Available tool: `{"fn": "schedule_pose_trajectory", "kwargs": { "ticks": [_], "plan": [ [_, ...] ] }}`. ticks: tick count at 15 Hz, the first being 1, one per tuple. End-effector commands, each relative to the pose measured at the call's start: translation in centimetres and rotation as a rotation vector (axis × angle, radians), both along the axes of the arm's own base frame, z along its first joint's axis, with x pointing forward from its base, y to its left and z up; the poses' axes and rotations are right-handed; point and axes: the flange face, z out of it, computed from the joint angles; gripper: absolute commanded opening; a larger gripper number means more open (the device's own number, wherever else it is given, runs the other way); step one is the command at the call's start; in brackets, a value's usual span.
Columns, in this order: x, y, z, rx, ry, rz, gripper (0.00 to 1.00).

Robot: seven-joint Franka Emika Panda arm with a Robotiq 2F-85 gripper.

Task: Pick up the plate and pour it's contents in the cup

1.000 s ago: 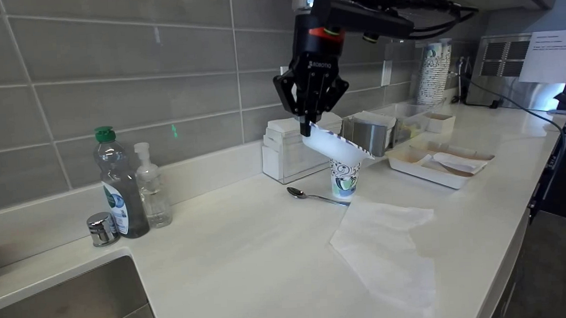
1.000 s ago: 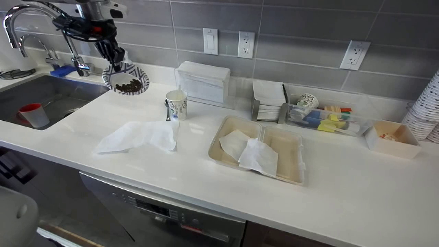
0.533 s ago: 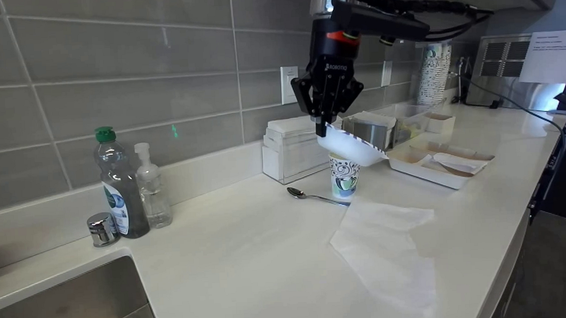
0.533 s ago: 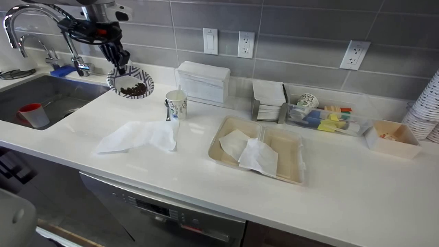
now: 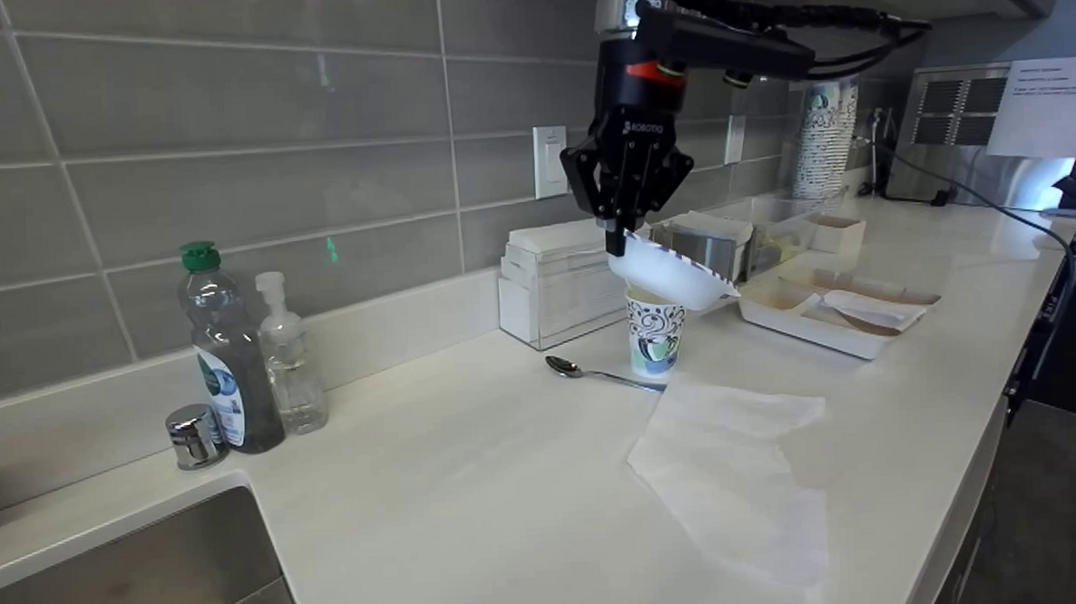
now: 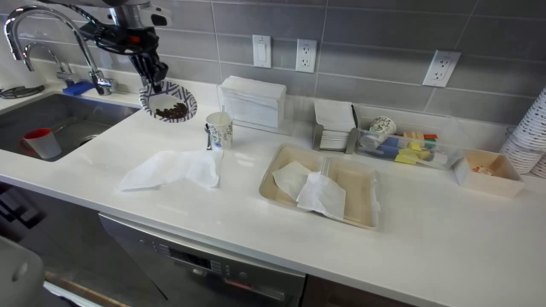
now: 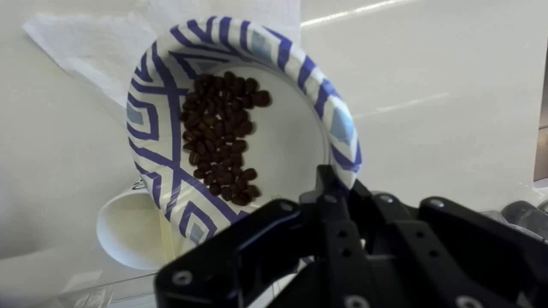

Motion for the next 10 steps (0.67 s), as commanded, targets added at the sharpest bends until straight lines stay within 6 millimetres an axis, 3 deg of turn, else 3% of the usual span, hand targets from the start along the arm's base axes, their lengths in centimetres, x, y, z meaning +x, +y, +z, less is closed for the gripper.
{"fn": "schedule_pose_trajectory", "kwargs": {
  "ticks": [1, 5, 10],
  "plan": [
    [1.1, -2.0, 0.3, 0.024, 0.043, 0.03, 0.01],
    [2.1, -3.5, 0.0, 0.043, 0.065, 0.098, 0.01],
    [4.1, -4.0, -1.2, 0.062, 0.072, 0.167, 0.01]
  ]
}}
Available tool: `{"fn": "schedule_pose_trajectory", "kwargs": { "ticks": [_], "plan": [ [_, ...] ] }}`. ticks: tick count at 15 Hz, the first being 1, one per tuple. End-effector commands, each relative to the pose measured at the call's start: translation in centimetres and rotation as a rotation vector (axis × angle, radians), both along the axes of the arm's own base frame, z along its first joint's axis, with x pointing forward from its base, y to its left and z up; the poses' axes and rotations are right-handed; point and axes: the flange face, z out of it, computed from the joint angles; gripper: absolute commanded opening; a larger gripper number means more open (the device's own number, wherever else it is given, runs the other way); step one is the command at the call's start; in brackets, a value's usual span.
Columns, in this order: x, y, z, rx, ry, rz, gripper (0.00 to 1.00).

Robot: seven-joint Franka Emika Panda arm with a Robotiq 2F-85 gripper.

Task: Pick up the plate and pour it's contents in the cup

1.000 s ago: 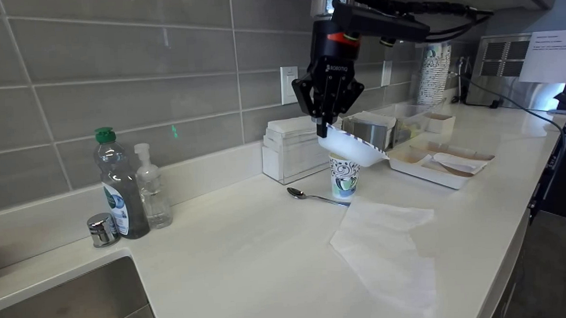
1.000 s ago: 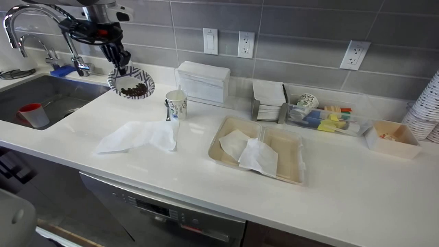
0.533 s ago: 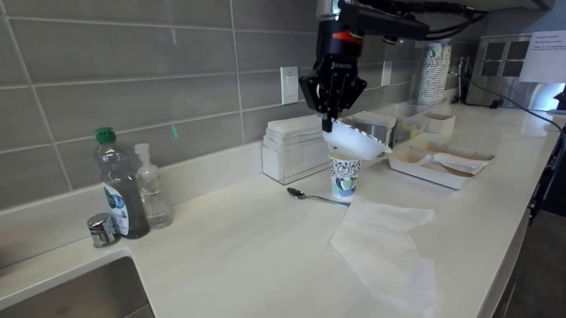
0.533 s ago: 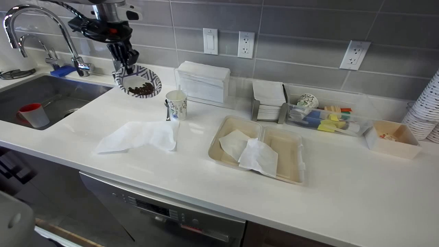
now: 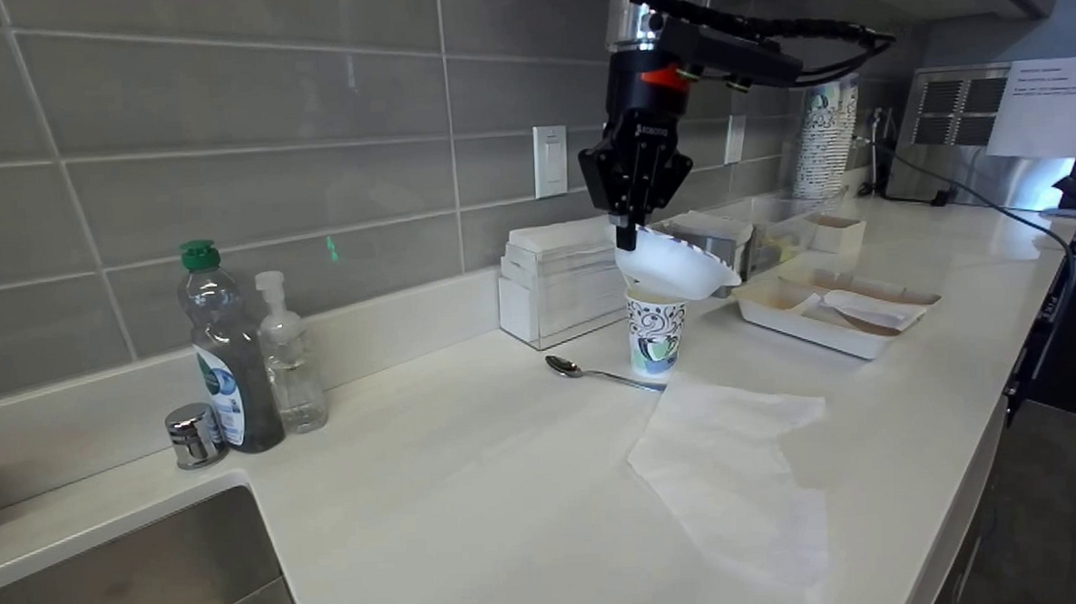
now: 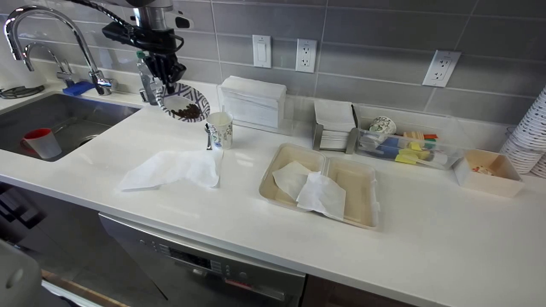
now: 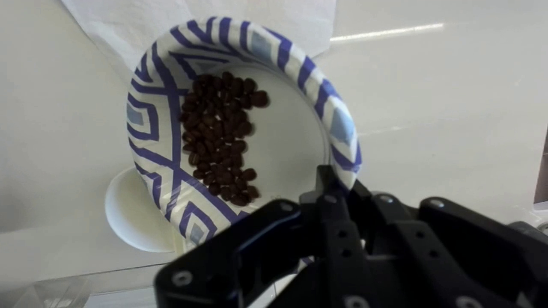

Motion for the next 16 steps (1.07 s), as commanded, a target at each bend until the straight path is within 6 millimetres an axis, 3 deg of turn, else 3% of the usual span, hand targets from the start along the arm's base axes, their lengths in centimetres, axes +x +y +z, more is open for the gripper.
{"fn": "schedule_pose_trajectory", "kwargs": {
  "ticks": [1, 6, 16],
  "plan": [
    [1.9, -0.2, -0.6, 0.041, 0.026, 0.059, 0.01],
    [3.5, -1.0, -0.7, 0.097, 0.019, 0.111, 0.01],
    [4.7, -3.5, 0.0, 0.234, 0.007, 0.115, 0.01]
  ]
}}
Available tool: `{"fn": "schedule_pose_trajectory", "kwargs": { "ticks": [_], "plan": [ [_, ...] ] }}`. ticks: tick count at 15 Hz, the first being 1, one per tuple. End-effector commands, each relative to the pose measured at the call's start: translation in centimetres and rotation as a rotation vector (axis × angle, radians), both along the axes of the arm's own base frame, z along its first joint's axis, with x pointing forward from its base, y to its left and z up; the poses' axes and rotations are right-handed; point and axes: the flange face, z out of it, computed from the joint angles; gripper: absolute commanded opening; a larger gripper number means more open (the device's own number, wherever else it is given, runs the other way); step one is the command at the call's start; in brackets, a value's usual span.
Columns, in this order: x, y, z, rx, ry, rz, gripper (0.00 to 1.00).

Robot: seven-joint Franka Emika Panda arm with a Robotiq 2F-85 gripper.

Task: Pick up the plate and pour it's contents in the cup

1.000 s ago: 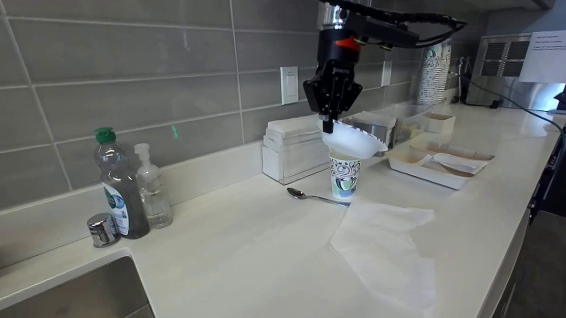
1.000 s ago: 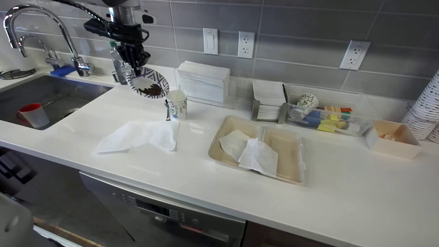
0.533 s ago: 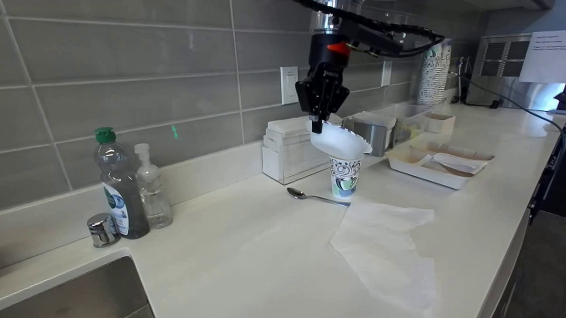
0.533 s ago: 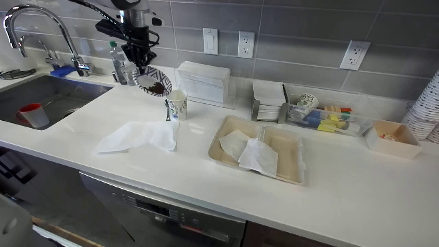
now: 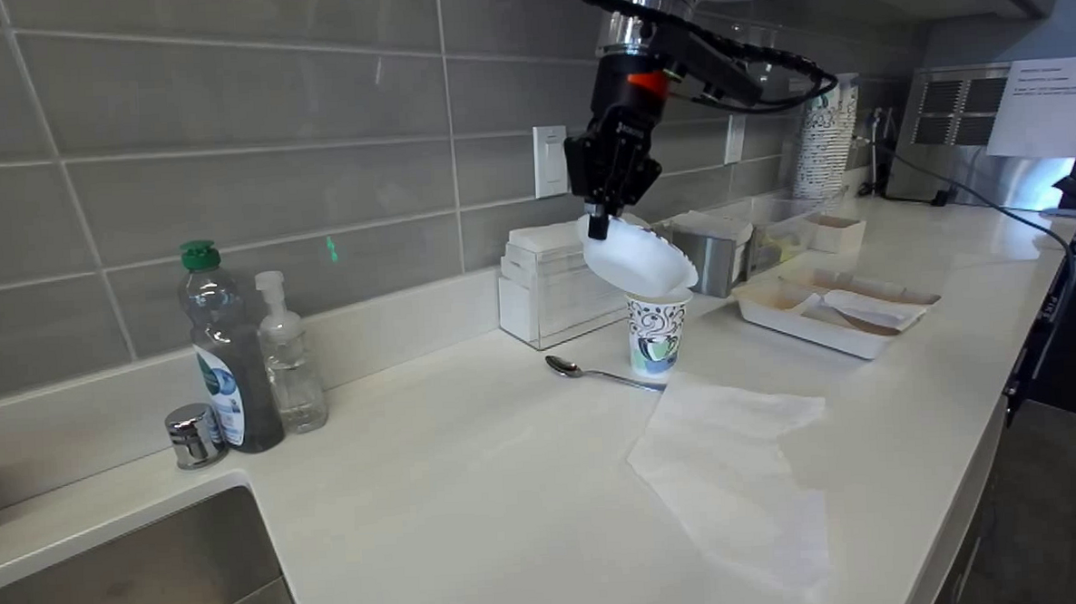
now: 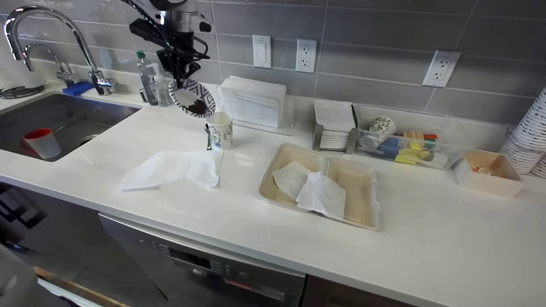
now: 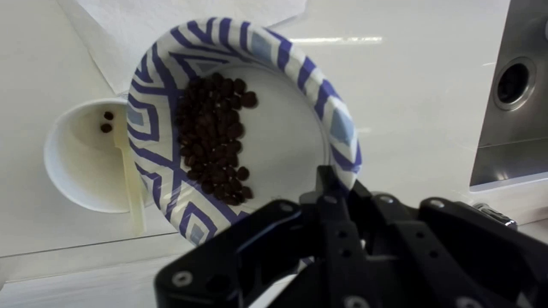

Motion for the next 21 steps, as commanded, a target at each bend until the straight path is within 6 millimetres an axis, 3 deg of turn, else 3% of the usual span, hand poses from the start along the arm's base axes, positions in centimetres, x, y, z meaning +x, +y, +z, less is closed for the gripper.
{"fn": "schedule_pose_trajectory", "kwargs": {
  "ticks": [1, 21],
  "plan": [
    [0.5, -0.8, 0.2, 0.074, 0.015, 0.01, 0.01],
    [0.5, -5.3, 0.4, 0.282, -0.04, -0.056, 0.01]
  ]
}}
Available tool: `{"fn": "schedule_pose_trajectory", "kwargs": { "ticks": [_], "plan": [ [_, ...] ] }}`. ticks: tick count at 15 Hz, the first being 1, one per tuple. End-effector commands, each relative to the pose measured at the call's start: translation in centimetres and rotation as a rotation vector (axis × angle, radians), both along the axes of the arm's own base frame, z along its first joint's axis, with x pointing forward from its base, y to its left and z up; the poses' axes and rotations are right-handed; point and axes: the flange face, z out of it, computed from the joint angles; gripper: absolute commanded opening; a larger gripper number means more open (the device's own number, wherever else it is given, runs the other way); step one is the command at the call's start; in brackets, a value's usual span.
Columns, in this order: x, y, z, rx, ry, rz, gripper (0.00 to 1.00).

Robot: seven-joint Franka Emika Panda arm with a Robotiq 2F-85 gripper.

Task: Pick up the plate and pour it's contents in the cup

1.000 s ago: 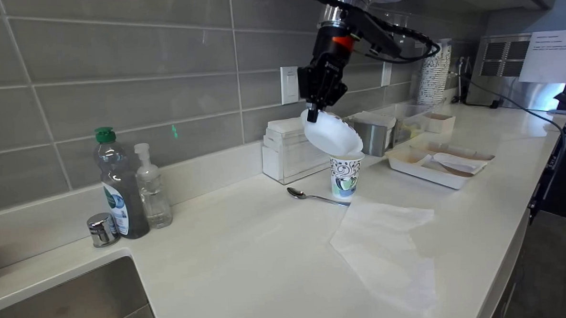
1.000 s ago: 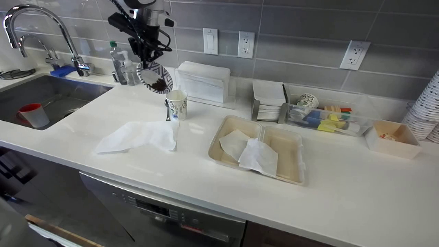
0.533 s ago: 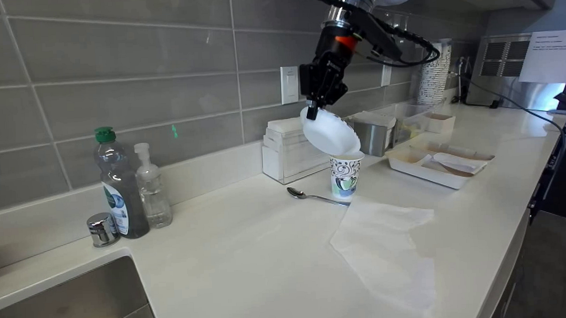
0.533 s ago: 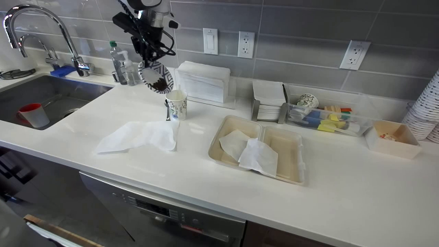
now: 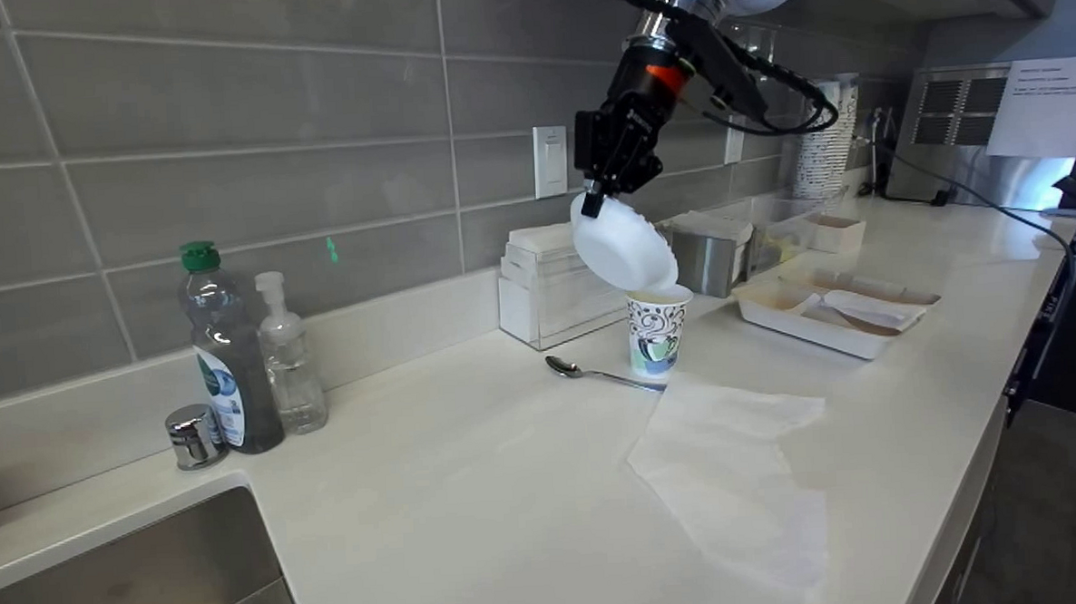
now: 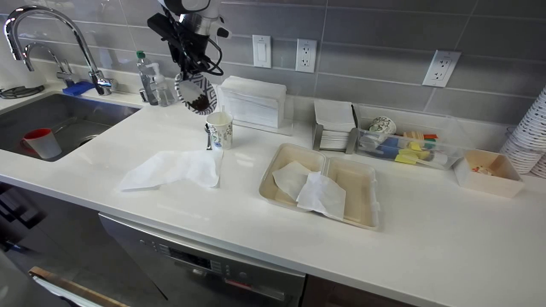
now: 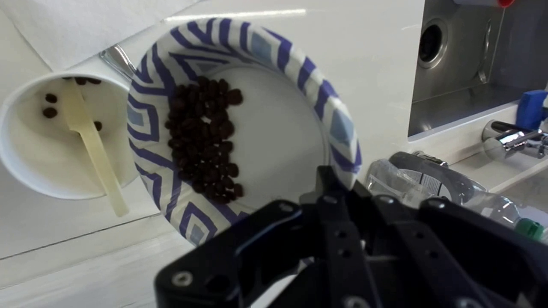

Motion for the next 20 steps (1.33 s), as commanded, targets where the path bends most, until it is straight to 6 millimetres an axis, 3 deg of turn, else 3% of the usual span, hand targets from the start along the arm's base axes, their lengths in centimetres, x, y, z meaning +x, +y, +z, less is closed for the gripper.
{"fn": "schedule_pose_trajectory", "kwargs": {
  "ticks": [1, 12, 14, 20],
  "plan": [
    [-0.6, -1.0, 0.0, 0.066, 0.0, 0.0, 0.01],
    [-1.4, -2.6, -0.4, 0.133, -0.008, -0.04, 0.01],
    [-0.4, -2.4, -0.3, 0.103, -0.016, -0.049, 0.05],
    [-0.6, -2.7, -0.5, 0.112, -0.009, -0.056, 0.01]
  ]
}}
